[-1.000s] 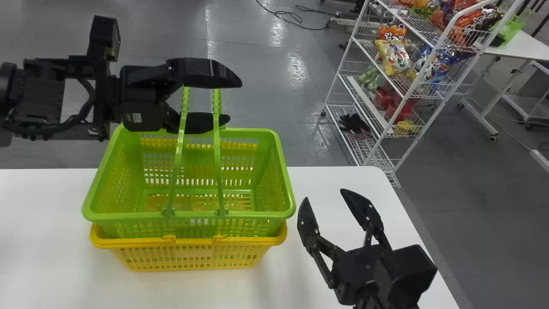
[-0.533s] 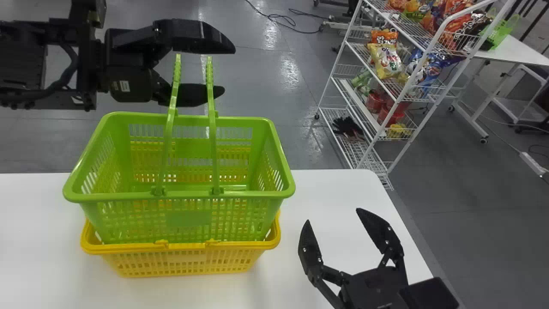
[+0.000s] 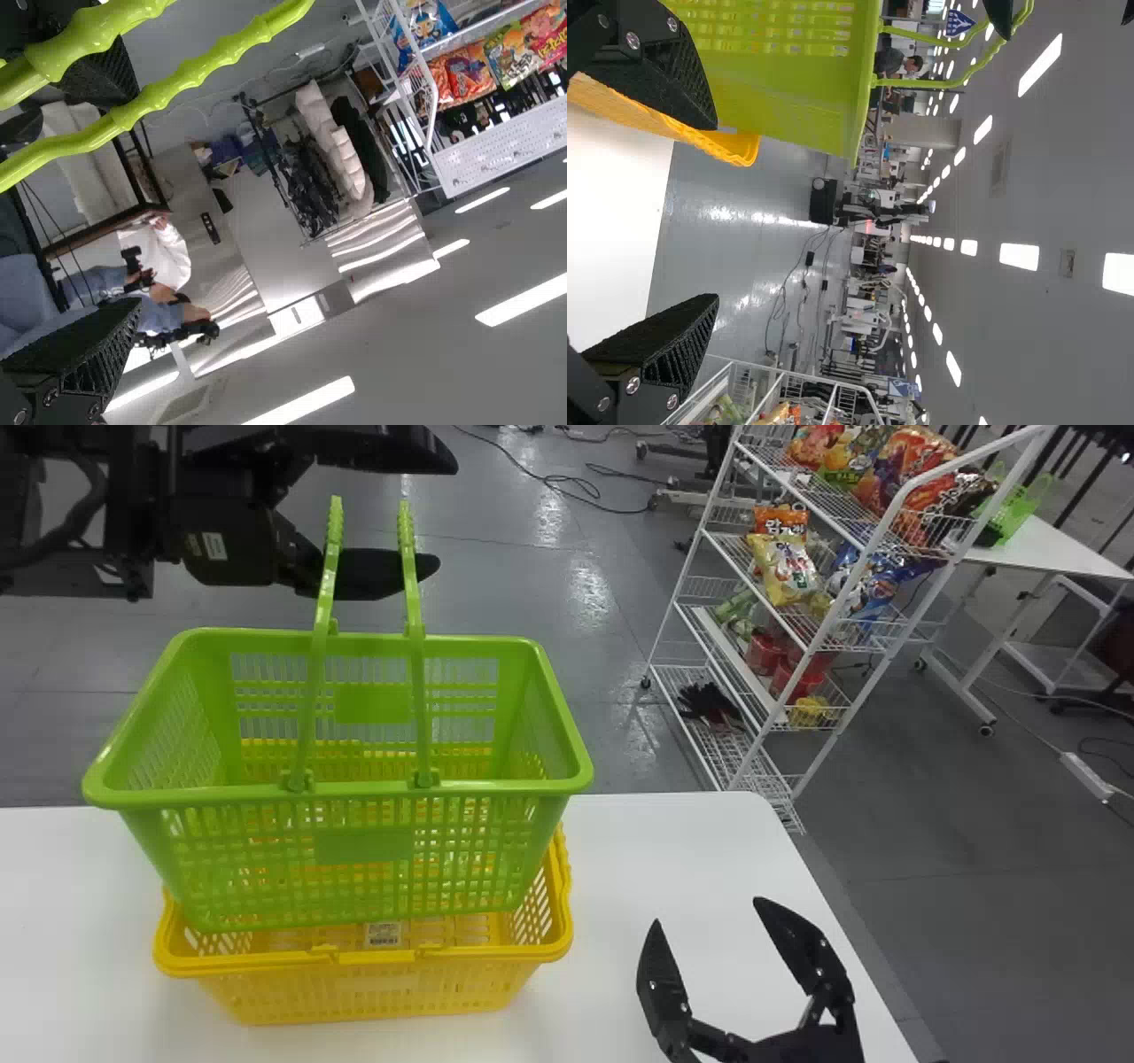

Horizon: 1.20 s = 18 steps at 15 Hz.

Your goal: Grasp handle with right gripper to insert into left gripper then lift and swing left to center

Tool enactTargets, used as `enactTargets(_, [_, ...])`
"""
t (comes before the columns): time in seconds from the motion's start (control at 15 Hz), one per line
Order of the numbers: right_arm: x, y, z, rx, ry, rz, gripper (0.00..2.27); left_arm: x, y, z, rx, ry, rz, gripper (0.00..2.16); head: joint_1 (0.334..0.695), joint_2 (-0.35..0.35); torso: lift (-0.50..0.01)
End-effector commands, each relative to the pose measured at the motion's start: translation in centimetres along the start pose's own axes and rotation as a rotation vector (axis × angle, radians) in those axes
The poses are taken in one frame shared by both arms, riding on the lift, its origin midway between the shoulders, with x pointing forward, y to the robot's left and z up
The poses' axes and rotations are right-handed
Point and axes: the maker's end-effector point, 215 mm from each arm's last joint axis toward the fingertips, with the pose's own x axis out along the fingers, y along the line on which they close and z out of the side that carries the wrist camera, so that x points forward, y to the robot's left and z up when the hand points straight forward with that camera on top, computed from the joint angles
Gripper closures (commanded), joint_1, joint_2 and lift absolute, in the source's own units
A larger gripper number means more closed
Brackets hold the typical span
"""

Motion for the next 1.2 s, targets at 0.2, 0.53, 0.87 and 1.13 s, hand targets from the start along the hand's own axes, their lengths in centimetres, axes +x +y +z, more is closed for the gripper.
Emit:
enactTargets(0.2, [-1.4, -0.5, -1.6, 0.025, -0.019, -0.015, 0.13, -0.2, -0.5, 0.9, 0.005, -0.002, 0.011, 0.07, 0.648, -0.293, -0.093])
enactTargets(0.53, [-2.1, -1.2, -2.2, 0.040, -0.031, -0.025, 0.13, -0.7, -1.8, 1.1, 0.000, -0.001, -0.032, 0.60, 0.658, -0.301, -0.093])
enactTargets(0.87, [-2.4, -1.3, -2.1, 0.048, -0.039, -0.031, 0.13, -1.0, -2.7, 1.7, -0.003, 0.001, -0.045, 1.79, 0.650, -0.307, -0.093])
enactTargets(1.13, [-2.9, -1.4, -1.9, 0.049, -0.048, -0.034, 0.13, -1.9, -2.6, 1.6, 0.019, 0.020, -0.003, 2.13, 0.647, -0.306, -0.093])
